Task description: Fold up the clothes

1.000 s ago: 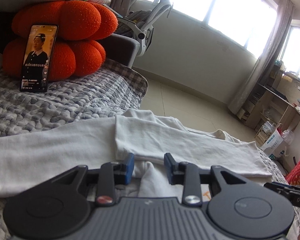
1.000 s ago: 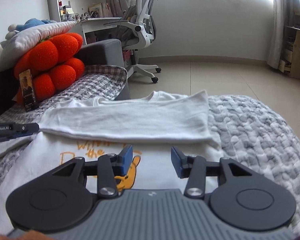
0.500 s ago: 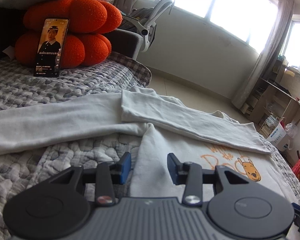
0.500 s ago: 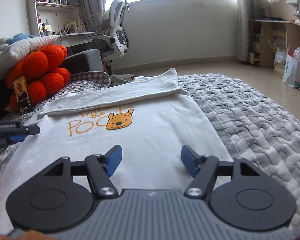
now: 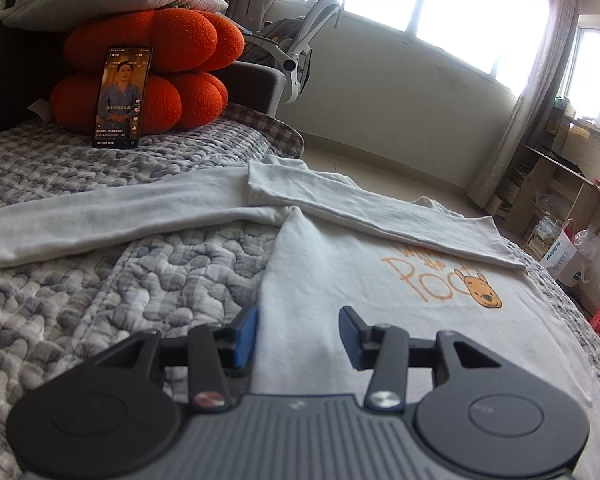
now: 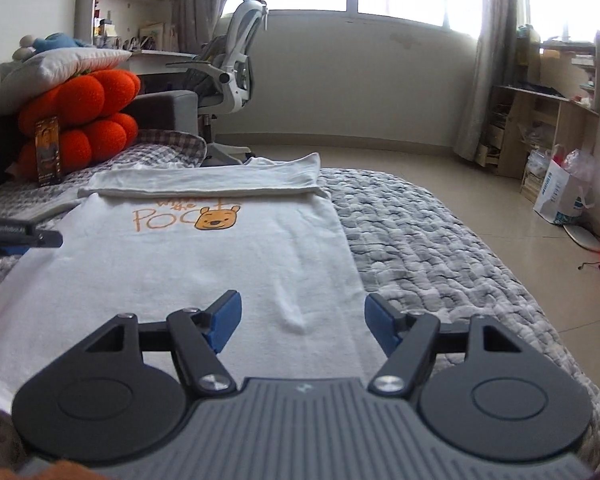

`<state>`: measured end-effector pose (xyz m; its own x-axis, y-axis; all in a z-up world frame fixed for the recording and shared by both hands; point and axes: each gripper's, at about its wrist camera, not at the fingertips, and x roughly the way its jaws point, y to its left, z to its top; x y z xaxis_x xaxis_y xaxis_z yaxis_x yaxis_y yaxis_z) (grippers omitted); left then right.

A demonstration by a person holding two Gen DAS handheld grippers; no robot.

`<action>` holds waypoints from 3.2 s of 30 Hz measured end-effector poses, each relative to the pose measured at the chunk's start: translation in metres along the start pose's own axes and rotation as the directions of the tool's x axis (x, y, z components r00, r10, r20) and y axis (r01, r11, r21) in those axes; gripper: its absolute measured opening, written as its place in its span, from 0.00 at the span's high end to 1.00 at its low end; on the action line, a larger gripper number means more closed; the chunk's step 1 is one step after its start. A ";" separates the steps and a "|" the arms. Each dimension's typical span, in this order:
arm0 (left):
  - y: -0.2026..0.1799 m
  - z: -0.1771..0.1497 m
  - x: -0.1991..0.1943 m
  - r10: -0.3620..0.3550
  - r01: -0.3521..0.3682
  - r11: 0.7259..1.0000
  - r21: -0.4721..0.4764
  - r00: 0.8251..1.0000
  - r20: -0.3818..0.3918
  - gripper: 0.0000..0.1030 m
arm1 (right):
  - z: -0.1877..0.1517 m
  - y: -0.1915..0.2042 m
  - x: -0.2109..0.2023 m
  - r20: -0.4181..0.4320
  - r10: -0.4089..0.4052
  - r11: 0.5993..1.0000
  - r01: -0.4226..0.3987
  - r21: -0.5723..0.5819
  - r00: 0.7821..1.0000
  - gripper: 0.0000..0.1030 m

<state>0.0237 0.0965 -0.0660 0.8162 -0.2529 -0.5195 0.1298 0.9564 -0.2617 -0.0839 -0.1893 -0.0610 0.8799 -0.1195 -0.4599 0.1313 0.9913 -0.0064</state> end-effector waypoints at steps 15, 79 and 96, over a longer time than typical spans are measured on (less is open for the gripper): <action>0.048 0.014 -0.050 0.089 -0.087 0.988 -0.126 0.996 0.006 0.41 | 0.032 0.014 0.018 -0.013 0.086 0.982 -0.087 -0.166 0.996 0.27; 0.060 0.165 -0.016 0.546 -0.271 0.777 -0.569 0.741 0.391 0.94 | 0.075 0.044 0.141 -0.159 0.156 0.987 -0.159 -0.005 0.975 0.11; -0.039 0.212 0.014 0.217 -0.013 0.923 -0.384 0.843 0.493 0.94 | 0.081 0.028 0.142 -0.155 0.155 0.987 -0.146 0.066 0.976 0.11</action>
<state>0.1497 0.0870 0.1093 0.9934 0.0662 -0.0940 -0.1071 0.8303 -0.5470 0.0812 -0.1831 -0.0549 0.8081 0.0457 -0.5872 0.0310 0.9923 0.1199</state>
